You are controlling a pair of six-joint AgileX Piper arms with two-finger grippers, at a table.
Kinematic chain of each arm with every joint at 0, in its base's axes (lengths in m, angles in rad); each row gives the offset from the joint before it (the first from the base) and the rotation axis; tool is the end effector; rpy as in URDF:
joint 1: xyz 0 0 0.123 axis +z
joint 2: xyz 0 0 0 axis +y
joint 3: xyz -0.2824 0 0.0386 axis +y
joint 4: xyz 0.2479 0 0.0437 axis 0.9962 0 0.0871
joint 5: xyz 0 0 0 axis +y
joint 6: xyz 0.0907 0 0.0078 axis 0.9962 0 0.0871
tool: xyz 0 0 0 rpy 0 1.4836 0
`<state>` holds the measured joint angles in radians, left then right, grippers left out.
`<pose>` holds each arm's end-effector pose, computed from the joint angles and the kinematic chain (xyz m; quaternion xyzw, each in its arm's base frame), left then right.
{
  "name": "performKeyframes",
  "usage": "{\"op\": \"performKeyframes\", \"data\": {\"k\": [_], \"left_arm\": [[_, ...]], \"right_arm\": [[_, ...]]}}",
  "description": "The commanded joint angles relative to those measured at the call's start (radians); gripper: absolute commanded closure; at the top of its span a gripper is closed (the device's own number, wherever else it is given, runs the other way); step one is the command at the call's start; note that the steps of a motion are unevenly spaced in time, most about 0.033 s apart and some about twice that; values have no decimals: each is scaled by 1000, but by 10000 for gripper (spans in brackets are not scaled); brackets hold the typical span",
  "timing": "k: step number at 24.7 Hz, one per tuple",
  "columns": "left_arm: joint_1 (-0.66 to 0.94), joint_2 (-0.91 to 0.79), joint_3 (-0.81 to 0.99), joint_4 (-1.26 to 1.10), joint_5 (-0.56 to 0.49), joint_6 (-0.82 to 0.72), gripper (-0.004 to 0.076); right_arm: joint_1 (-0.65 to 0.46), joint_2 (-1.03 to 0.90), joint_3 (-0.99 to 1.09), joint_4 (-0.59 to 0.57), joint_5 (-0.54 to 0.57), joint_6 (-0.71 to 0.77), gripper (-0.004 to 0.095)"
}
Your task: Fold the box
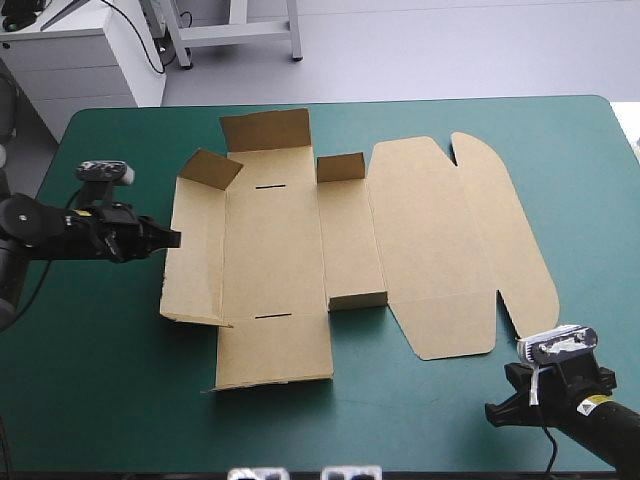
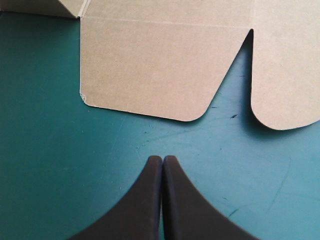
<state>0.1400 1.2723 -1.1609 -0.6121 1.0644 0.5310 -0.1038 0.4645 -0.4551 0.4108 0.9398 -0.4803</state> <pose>0.2515 -0.0108 0.3539 0.1024 0.9237 -0.1996 0.3107 0.0745 0.0218 0.2623 -0.1171 0.9123 0.0901 0.3818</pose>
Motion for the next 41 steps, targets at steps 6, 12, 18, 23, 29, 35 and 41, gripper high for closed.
{"op": "performKeyframes", "data": {"k": [6, 12, 18, 23, 29, 35, 41], "left_arm": [[368, 6, -34, -183, 224, 151, 708], [466, 58, -34, -176, 202, 84, 664], [462, 165, -32, -196, 222, 65, 179], [398, 228, -28, -205, 223, 63, 146], [264, 336, -11, -209, 227, 57, 146], [174, 446, -11, -219, 227, 43, 146], [116, 494, -11, -260, 204, 40, 146]], "right_arm": [[0, 6, -27, 28, -45, -4, 928], [0, 6, -27, 32, -43, -2, 928], [0, 6, -27, 33, -43, -2, 928], [0, 6, -27, 33, -43, 0, 928], [0, 6, -27, 33, -43, 0, 928], [0, 6, -27, 33, -43, 0, 928], [0, 6, -27, 33, -43, 0, 928]]}}
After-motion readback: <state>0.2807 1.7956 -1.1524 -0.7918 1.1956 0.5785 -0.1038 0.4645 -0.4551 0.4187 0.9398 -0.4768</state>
